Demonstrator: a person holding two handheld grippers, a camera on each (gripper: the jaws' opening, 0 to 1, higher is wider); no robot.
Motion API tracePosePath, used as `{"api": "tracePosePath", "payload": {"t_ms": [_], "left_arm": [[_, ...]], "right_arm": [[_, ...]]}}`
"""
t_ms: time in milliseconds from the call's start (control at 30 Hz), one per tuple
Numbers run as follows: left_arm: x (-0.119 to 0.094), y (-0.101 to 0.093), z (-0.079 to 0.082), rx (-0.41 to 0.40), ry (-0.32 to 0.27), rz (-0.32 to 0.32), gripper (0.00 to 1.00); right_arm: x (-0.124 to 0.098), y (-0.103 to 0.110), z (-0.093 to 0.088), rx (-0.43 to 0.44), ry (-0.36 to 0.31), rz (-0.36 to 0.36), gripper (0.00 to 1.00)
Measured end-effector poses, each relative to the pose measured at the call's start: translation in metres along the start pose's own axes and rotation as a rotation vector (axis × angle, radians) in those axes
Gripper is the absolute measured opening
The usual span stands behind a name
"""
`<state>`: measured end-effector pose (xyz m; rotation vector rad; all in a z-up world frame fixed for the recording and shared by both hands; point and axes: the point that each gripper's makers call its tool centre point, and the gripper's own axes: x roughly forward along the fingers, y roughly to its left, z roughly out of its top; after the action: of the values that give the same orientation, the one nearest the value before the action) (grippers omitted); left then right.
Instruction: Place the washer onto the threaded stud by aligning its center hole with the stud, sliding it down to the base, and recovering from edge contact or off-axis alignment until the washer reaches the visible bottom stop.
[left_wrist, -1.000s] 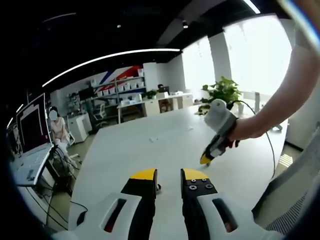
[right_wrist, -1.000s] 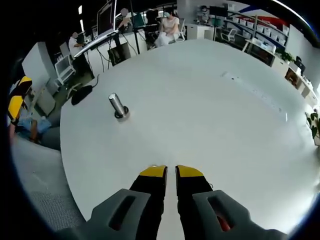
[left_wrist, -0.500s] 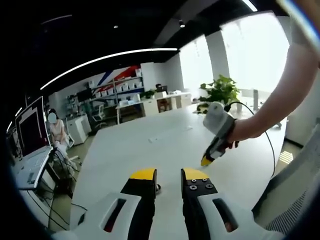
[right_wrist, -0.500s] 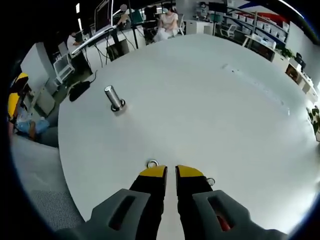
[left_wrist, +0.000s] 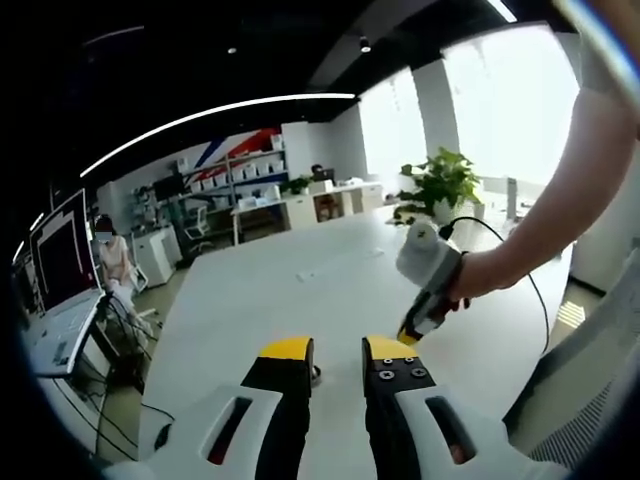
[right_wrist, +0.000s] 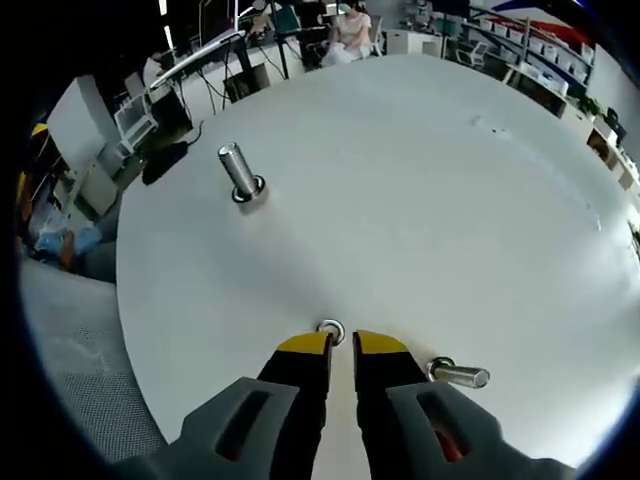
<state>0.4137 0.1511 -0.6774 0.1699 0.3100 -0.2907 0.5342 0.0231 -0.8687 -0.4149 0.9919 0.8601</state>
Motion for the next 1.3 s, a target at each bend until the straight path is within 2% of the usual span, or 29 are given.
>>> {"api": "tracePosePath", "payload": {"t_ms": [467,667,900,1033,1300], "left_arm": [[0.0016,-0.0051,-0.0019,0.014,0.009,-0.017,0.17],[0.0016,-0.0058,-0.0026,0.012,0.012,-0.021,0.17],[0.0017,-0.0076,-0.0021,0.015,0.009,-0.027,0.17],[0.0018,-0.0064,-0.0023,0.014,0.011,-0.024,0.17],[0.0009,-0.0051,-0.0003,0.006,0.003,-0.019,0.17]], "right_arm": [[0.0058,-0.0017,-0.004,-0.032,0.022,-0.016,0.13],[0.0063,-0.0032,-0.0043,-0.071,0.03,-0.03,0.12],[0.0047,-0.0023,-0.0045,-0.106,0.025,-0.046,0.11],[0.0053,-0.0023,-0.0049,-0.13,0.014,-0.045,0.06],[0.0053,-0.0036,-0.0056,-0.122,-0.002,-0.047,0.06]]}}
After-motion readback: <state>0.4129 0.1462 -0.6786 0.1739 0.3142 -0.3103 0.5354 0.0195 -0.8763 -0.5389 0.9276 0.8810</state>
